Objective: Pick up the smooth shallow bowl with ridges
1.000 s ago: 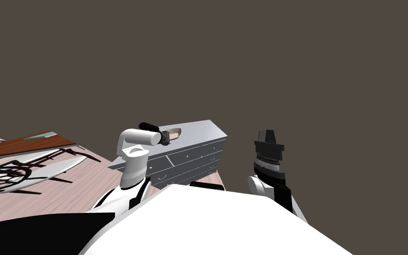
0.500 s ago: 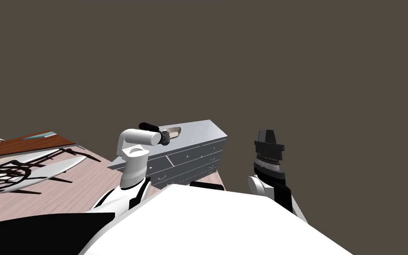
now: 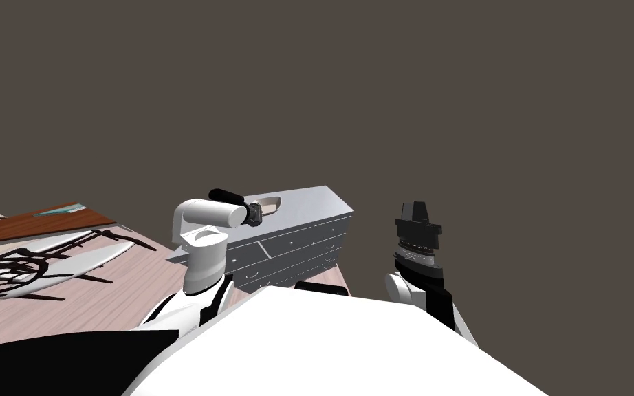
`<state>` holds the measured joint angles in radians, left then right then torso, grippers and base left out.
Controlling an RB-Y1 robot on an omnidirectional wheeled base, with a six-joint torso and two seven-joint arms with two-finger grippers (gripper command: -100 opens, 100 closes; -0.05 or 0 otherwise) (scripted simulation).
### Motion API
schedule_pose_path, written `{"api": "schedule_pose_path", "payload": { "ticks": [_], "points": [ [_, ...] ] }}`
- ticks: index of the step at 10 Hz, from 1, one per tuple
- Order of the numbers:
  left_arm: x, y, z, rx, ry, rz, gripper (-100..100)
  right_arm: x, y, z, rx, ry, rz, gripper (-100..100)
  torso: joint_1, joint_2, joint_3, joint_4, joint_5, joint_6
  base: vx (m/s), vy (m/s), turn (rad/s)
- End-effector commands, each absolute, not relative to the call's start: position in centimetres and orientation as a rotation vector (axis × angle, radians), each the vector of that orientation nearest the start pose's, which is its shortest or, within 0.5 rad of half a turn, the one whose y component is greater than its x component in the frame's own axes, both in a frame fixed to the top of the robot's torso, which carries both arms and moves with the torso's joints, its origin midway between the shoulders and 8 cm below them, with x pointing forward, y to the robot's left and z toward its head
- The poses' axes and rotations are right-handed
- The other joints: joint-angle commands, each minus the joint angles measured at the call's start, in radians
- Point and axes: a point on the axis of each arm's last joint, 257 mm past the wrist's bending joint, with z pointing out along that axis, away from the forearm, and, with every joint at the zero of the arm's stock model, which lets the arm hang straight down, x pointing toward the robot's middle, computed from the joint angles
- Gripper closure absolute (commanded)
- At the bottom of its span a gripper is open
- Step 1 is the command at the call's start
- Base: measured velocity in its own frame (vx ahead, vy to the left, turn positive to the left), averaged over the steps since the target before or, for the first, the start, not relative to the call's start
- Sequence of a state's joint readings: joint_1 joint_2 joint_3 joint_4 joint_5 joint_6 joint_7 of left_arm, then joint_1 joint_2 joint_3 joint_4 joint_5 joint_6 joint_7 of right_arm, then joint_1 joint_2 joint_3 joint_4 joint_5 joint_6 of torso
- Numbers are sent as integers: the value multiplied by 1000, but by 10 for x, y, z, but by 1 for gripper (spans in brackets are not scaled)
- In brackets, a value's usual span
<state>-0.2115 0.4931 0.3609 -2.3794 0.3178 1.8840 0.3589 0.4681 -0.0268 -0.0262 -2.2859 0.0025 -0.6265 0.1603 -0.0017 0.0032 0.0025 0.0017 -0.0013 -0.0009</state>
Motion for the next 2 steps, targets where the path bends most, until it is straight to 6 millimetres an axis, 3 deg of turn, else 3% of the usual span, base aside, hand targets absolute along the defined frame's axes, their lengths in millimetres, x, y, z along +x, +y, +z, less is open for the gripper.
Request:
{"api": "schedule_pose_path", "payload": {
  "ticks": [1, 2],
  "points": [
    [408, 393, -112, -1983, 1365, -605, 100, 320, -275, 60, 450, 551, 1169, 0, 0, 0, 0, 0, 0, 0, 0, 0, 0],
    [407, 393, -112, -1984, 1366, -603, 0, 320, -275, 60, 450, 551, 1169, 0, 0, 0, 0, 0, 0, 0, 0, 0, 0]
  ]
}}
